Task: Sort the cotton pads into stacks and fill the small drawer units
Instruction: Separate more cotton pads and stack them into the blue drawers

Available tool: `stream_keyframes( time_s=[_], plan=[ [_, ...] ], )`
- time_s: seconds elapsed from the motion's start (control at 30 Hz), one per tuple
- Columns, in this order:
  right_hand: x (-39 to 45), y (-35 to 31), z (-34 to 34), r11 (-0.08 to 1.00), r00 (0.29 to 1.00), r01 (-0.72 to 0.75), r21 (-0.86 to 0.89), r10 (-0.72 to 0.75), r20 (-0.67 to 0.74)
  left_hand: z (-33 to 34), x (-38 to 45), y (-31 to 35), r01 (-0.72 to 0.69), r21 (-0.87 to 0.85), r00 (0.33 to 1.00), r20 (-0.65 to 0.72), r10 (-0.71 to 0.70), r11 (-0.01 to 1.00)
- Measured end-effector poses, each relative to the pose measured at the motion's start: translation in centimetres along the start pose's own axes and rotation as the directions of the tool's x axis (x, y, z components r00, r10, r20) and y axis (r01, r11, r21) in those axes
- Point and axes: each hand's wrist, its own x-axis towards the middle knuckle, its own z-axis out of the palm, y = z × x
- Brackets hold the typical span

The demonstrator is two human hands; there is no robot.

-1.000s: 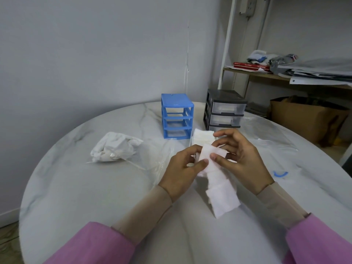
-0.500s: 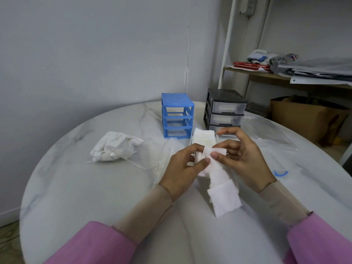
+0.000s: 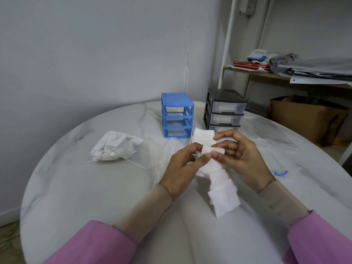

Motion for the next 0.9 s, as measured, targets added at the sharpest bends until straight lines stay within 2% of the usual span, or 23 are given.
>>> stream_keyframes(
  time_s=[0.23, 0.4, 0.5, 0.6, 0.73, 0.9],
  plan=[
    [0.0, 0.7, 0.1, 0.977, 0.994, 0.079, -0.196, -0.092, -0.06, 0.0, 0.0, -0.1, -0.047, 0.109, 0.999, 0.005, 0.047, 0.993],
    [0.1, 0.9, -0.1, 0.936, 0.979, 0.11, -0.335, -0.159, -0.124, -0.1, -0.3, 0.2, -0.051, 0.052, 0.998, -0.034, 0.052, 0.997],
    [0.3, 0.8, -0.5, 0.918, 0.973, 0.128, -0.375, -0.19, -0.132, -0.3, -0.1, -0.1, -0.098, 0.15, 0.992, -0.064, 0.109, 0.984],
    [0.2, 0.5, -1.0, 0.914, 0.988, 0.117, -0.389, -0.147, -0.047, -0.5, 0.2, -0.2, -0.136, 0.236, 0.978, -0.123, 0.168, 0.962],
    [0.0, 0.4, -0.8, 0.921, 0.993, 0.021, -0.388, 0.025, 0.112, -0.6, 0.0, -0.2, -0.146, 0.263, 0.966, -0.169, 0.195, 0.954],
    [-0.2, 0.7, -0.6, 0.928, 0.984, -0.064, -0.367, 0.119, 0.131, -0.6, 0.1, -0.3, -0.123, 0.281, 0.964, -0.195, 0.182, 0.952]
  ],
)
